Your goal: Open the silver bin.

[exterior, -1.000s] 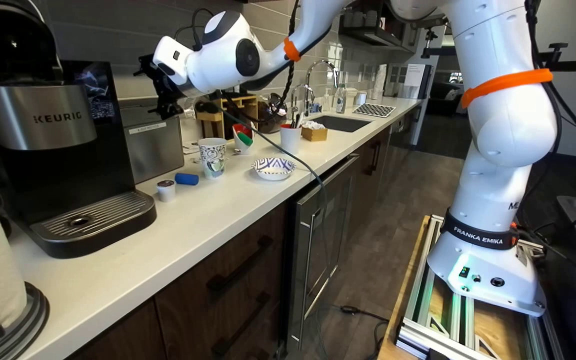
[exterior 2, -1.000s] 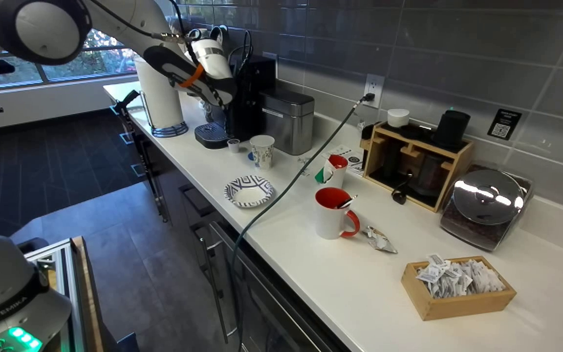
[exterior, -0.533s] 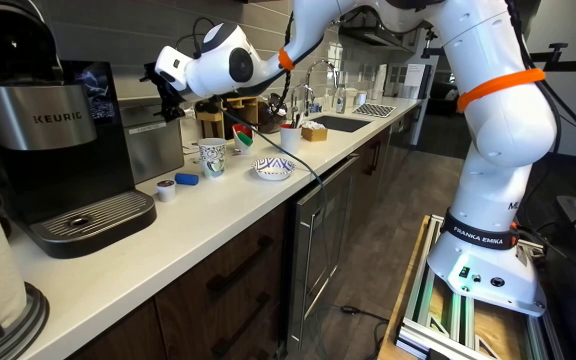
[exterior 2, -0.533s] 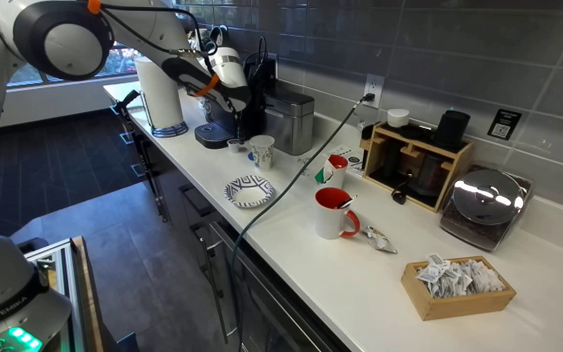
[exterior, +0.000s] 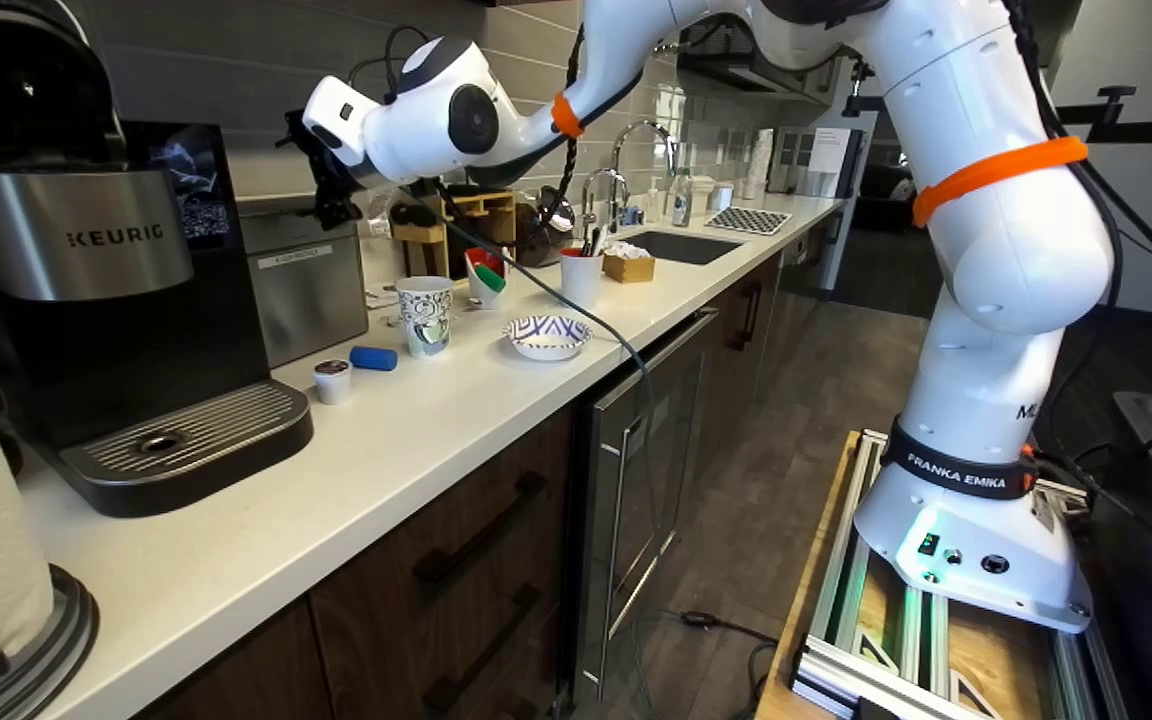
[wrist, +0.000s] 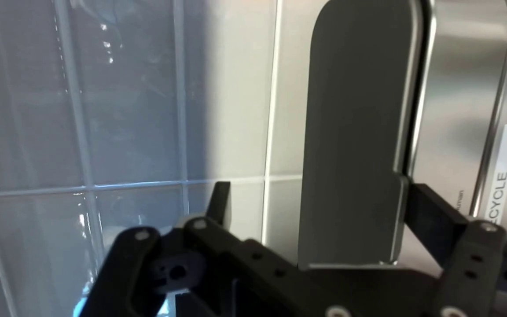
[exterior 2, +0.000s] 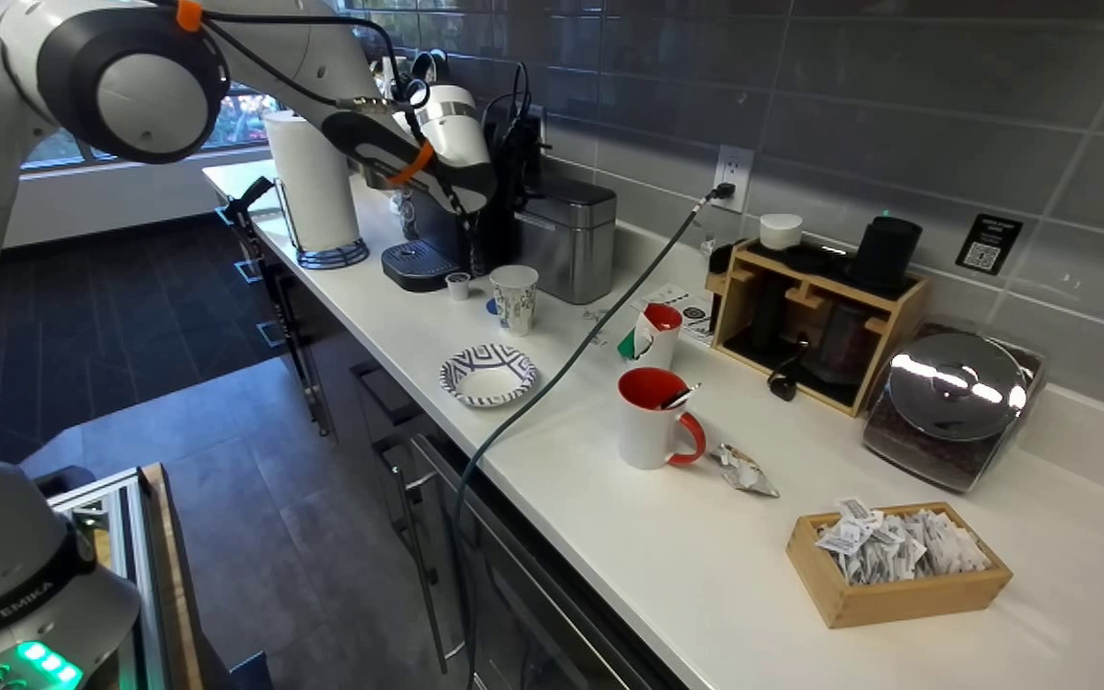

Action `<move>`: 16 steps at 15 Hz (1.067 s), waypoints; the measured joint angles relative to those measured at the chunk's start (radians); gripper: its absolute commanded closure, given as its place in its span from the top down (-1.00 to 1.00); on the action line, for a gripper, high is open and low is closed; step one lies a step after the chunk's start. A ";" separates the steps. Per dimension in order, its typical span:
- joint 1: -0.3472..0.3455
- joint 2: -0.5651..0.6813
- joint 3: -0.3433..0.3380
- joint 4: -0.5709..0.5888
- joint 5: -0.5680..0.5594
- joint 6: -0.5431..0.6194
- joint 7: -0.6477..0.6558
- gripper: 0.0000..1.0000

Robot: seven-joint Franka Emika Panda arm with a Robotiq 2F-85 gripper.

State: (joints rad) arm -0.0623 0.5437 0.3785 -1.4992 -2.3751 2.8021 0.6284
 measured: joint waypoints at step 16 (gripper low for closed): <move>0.029 0.011 0.005 0.115 0.069 -0.114 -0.002 1.00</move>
State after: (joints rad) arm -0.0329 0.5547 0.3837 -1.3844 -2.3061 2.6877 0.6261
